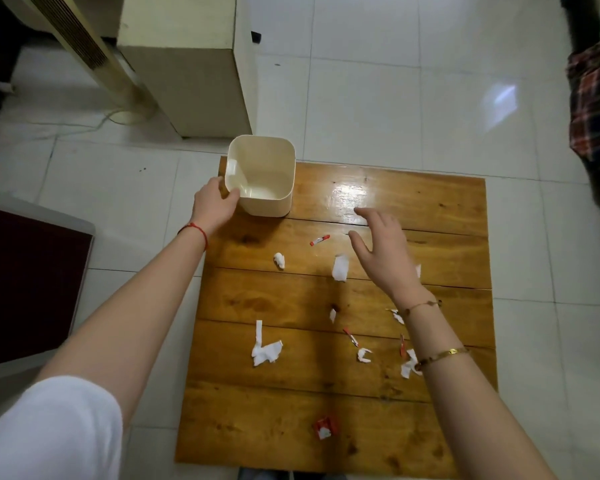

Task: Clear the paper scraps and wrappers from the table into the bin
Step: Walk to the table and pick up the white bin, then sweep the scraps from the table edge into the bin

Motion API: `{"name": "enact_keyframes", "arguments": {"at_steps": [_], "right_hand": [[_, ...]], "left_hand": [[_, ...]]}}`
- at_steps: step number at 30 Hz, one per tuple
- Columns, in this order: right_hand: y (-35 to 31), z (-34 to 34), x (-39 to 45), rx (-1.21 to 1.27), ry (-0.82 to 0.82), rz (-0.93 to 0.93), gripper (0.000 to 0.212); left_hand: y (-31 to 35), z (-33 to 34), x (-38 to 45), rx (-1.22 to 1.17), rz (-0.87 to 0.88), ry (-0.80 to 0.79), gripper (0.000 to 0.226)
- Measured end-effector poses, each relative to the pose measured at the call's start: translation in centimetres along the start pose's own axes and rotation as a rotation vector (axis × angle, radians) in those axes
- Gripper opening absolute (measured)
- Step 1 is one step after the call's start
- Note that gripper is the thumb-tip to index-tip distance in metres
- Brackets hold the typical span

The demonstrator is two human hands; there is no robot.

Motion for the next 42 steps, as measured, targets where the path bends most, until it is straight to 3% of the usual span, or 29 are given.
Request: {"name": "enact_keyframes", "arguments": {"at_steps": [5,11,15,32,42], "right_hand": [[1.0,2.5,1.6,0.025,-0.029,-0.005,0.04],[1.3,3.7,0.4,0.045,-0.062,0.022,0.04],[0.7,3.6,-1.5,0.051,-0.046,0.032,0.039],[-1.5,8.8,-21.8,0.021,-0.028,0.133,0.041],[-1.0,12.1,-30.4,-0.04,-0.014,0.08,0.041]], "left_hand": [[-0.7,1.0,2.5,-0.065,-0.012,0.014,0.039],[-1.6,1.2,1.8,-0.347,-0.119,-0.003,0.041],[-1.6,1.1,-1.3,-0.333,-0.098,0.003,0.041],[-9.8,5.3,-27.0,-0.574,-0.244,-0.064,0.048],[-15.5,10.7,-40.9,-0.663,-0.306,-0.089,0.051]]}}
Point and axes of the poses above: each hand's wrist, its own x-axis towards the middle knuckle, its own z-axis out of the palm, y = z × x, the point moved 5 cm from there along x, towards the middle knuckle, and after that the axes turned 13 degrees about -y, right-handed, at the moved point
